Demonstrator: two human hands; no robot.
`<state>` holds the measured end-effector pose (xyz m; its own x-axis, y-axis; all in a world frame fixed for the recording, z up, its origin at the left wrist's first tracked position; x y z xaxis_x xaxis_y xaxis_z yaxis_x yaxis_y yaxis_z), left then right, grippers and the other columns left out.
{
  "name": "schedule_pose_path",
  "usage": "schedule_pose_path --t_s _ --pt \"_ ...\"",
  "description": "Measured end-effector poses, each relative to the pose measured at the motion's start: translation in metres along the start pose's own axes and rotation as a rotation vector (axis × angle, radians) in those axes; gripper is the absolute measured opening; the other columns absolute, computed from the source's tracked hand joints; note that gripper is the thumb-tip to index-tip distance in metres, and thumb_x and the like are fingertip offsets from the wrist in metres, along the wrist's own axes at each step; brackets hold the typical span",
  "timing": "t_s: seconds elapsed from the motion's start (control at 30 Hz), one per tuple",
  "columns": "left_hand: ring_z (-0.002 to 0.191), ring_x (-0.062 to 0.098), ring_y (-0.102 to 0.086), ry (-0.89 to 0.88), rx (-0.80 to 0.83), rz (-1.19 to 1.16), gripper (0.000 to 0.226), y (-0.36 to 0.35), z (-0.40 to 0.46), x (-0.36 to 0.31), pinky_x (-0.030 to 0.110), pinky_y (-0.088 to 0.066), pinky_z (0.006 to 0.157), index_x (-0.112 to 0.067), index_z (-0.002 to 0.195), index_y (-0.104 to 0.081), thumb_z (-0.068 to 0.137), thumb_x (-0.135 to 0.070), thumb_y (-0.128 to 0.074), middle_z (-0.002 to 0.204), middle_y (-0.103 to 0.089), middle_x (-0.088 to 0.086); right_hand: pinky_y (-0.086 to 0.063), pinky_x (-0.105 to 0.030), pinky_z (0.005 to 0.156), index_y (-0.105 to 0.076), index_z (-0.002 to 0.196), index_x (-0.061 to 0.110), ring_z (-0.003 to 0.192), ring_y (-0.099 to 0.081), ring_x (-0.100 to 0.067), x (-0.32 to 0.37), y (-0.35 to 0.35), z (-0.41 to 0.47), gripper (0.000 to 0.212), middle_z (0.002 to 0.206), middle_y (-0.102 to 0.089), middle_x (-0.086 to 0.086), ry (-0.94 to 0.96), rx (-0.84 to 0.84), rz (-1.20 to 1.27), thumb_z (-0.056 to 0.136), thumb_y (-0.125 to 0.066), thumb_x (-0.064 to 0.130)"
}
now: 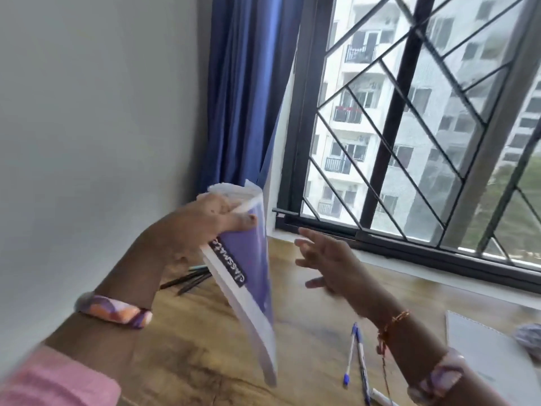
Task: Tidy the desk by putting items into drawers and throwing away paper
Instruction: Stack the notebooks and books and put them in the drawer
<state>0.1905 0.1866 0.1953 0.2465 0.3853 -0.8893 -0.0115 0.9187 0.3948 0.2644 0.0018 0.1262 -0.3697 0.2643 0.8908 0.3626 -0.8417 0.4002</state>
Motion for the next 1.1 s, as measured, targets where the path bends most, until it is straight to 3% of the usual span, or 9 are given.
schedule_pose_path --t_s 0.07,0.13,0.23,0.3,0.47,0.63,0.77,0.97,1.1 --pt "0.051 0.010 -0.042 -0.012 0.223 0.648 0.038 -0.036 -0.007 -0.019 0.023 -0.032 0.051 -0.012 0.058 -0.050 0.089 -0.031 -0.058 0.053 -0.047 -0.007 -0.058 -0.048 0.066 -0.047 0.124 0.015 0.089 -0.067 -0.026 0.013 -0.008 0.001 0.059 0.113 -0.062 -0.007 -0.264 0.090 0.615 0.079 -0.055 0.052" --pt "0.062 0.018 -0.046 -0.045 0.327 1.105 0.027 -0.080 -0.020 -0.018 0.025 -0.034 0.057 -0.011 0.071 -0.055 0.091 -0.029 -0.053 0.062 -0.043 -0.001 -0.057 -0.040 0.058 -0.048 0.117 0.010 0.069 -0.065 -0.026 0.025 -0.011 0.000 0.066 0.101 -0.065 -0.010 -0.352 0.163 0.684 0.072 -0.056 0.056" --pt "0.062 0.025 -0.046 -0.071 0.459 1.315 0.024 -0.127 -0.043 0.003 0.029 -0.035 0.050 -0.005 0.091 -0.062 0.094 -0.024 -0.049 0.067 -0.044 0.005 -0.052 -0.031 0.050 -0.043 0.130 0.002 0.049 -0.062 -0.021 0.012 -0.029 -0.009 0.050 0.087 -0.067 -0.017 -0.399 0.081 0.391 0.083 -0.060 0.003" --pt "0.063 0.024 -0.043 0.003 0.545 1.143 0.041 -0.132 -0.053 0.021 0.031 -0.035 0.055 -0.004 0.089 -0.060 0.096 -0.041 -0.042 0.070 -0.048 0.007 -0.050 -0.026 0.043 -0.038 0.136 0.005 0.045 -0.059 -0.016 -0.017 -0.030 -0.013 0.062 0.081 -0.064 -0.007 -0.461 -0.114 0.326 0.080 -0.045 -0.018" --pt "0.110 0.028 -0.054 0.219 0.628 0.747 0.051 -0.116 -0.061 0.089 0.034 -0.042 0.094 -0.009 0.119 -0.054 0.098 -0.046 -0.027 0.121 -0.060 0.011 -0.050 -0.025 0.051 -0.048 0.119 0.006 0.067 -0.058 -0.019 -0.073 -0.017 -0.023 0.040 0.096 -0.060 -0.006 -0.555 -0.339 0.495 0.086 -0.038 -0.015" --pt "0.119 0.028 -0.050 0.528 0.434 0.971 0.055 -0.080 -0.072 0.179 0.034 -0.043 0.096 -0.008 0.121 -0.051 0.093 -0.053 -0.036 0.128 -0.054 0.014 -0.034 -0.027 0.060 -0.054 0.091 0.010 0.064 -0.047 -0.020 -0.105 -0.030 -0.046 0.021 0.076 -0.049 -0.010 -0.671 -0.222 0.464 0.085 -0.049 -0.009" --pt "0.136 0.030 -0.034 0.542 0.346 0.853 0.066 -0.091 -0.079 0.199 0.035 -0.034 0.108 -0.005 0.137 -0.037 0.092 -0.053 -0.040 0.145 -0.039 0.016 -0.037 -0.022 0.057 -0.048 0.126 0.004 0.072 -0.046 -0.013 -0.113 -0.049 -0.058 0.051 0.096 -0.050 -0.010 -0.667 -0.128 0.080 0.079 -0.066 0.000" --pt "0.108 0.026 -0.058 0.538 -0.019 0.555 0.046 -0.088 -0.075 0.205 0.030 -0.048 0.083 -0.012 0.117 -0.049 0.083 -0.041 -0.063 0.116 -0.063 0.005 -0.043 -0.038 0.095 -0.038 0.128 0.008 0.114 -0.048 -0.034 -0.136 -0.087 -0.069 0.071 0.124 -0.048 -0.016 -0.586 0.112 -0.649 0.073 -0.070 0.041" --pt "0.061 0.016 -0.054 0.737 -0.233 -0.331 0.013 -0.081 -0.063 0.198 0.015 -0.046 0.049 -0.007 0.074 -0.057 0.084 0.000 -0.063 0.065 -0.063 0.004 -0.049 -0.039 0.079 -0.047 0.107 0.005 0.091 -0.056 -0.031 -0.133 -0.072 -0.061 0.054 0.085 -0.055 -0.008 -0.625 -0.166 -0.383 0.072 -0.073 0.037"
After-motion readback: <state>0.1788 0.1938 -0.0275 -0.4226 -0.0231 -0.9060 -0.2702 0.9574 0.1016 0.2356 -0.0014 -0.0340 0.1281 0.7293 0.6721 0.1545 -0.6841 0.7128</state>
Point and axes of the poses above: each hand's wrist, its own z-axis towards the middle knuckle, its own y-axis out of the back of the hand, x = y × z, the point moved 5 cm from there along z, towards the middle knuckle
